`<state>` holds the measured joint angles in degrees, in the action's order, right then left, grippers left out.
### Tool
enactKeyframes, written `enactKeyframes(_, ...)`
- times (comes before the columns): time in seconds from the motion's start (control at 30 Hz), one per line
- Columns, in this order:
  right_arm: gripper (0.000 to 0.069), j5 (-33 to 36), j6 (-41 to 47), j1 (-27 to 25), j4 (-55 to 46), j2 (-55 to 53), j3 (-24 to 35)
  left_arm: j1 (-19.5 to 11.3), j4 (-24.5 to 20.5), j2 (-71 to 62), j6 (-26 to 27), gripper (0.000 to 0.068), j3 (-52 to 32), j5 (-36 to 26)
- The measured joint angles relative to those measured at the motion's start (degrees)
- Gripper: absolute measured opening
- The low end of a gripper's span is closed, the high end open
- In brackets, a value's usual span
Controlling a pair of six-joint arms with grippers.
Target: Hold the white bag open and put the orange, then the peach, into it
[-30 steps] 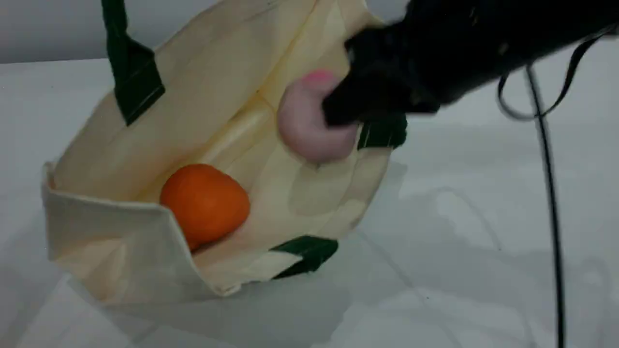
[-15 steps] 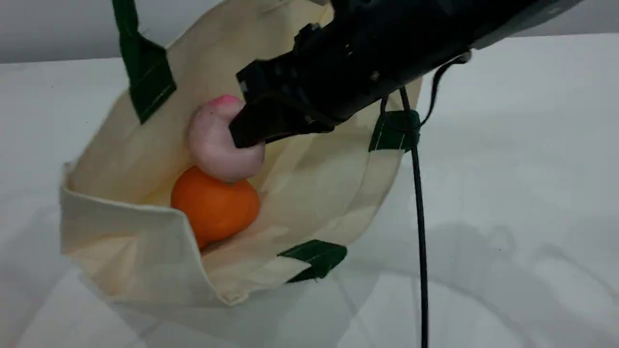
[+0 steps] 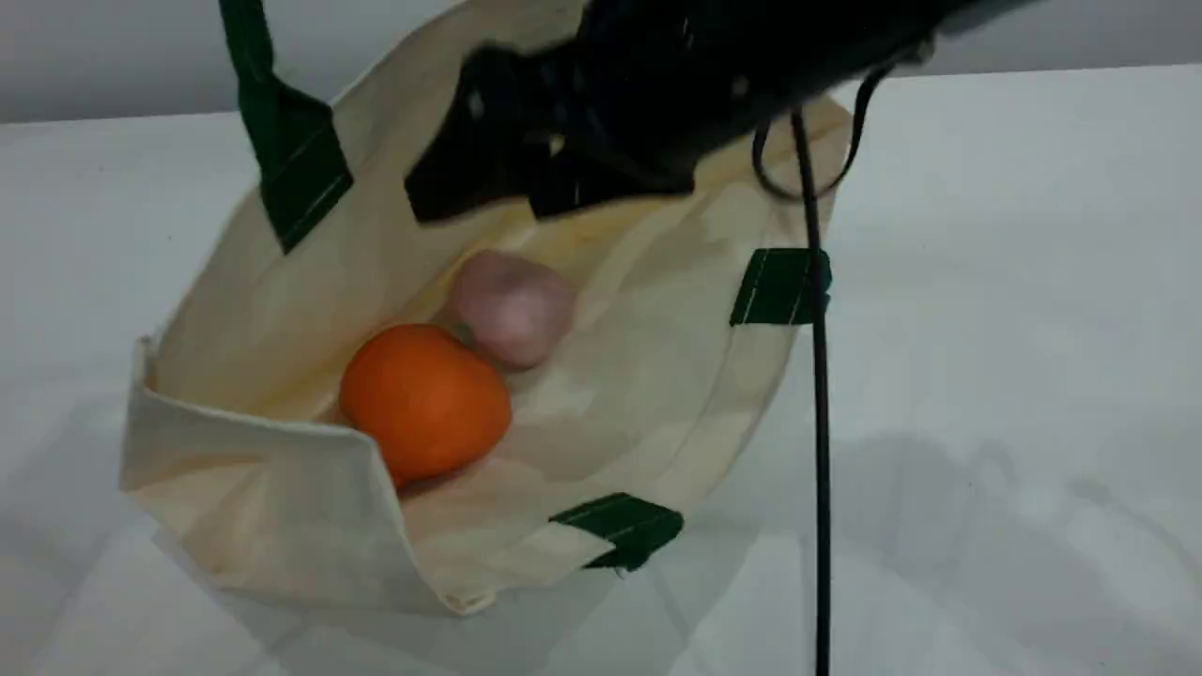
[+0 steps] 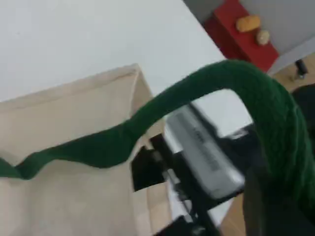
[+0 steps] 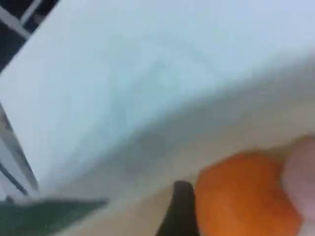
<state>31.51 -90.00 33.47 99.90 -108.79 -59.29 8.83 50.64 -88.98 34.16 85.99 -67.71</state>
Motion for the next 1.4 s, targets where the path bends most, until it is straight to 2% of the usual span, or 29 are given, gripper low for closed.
enactKeyframes(0.13, 0.0566, 0.1, 0.0, -1.6, -0.7, 5.1, 0.3, 0.0, -0.3, 0.0, 0.0, 0.0069, 0.0, 0.9)
enactKeyframes(0.27, 0.0540, 0.3, 1.4, -4.1, -7.1, 10.7, 0.3, 0.0, -2.9, 0.0, 0.2, 0.0069, -0.1, 3.4)
enactKeyframes(0.47, 0.0533, 1.3, 13.5, -7.0, -19.8, 20.6, 0.3, 0.0, -6.0, -0.2, 3.2, 0.0069, -0.2, 4.2)
enactKeyframes(0.63, 0.0533, 4.2, 23.2, -8.1, -28.6, 29.5, 0.3, 0.0, -11.6, -1.1, 3.1, 0.0081, -0.8, 4.3)
enactKeyframes(0.73, 0.0533, 6.5, 28.2, -8.4, -33.2, 35.4, 0.3, 0.0, -12.1, -1.3, 3.1, 0.0117, -2.8, 5.6)
enactKeyframes(0.93, 0.0533, 9.5, 40.1, -8.4, -44.1, 47.6, 0.3, 0.0, -13.6, -1.3, 5.7, 0.0244, -10.6, 11.5)
enactKeyframes(1.13, 0.0533, 18.0, 55.7, -8.4, -61.8, 58.9, 0.3, 0.0, -13.4, -0.8, 6.1, 0.0329, -15.0, 12.8)
enactKeyframes(1.4, 0.0533, 34.3, 76.1, -8.4, -84.9, 72.2, 0.4, 0.0, -12.8, 4.9, 6.1, 0.0338, -15.0, 12.1)
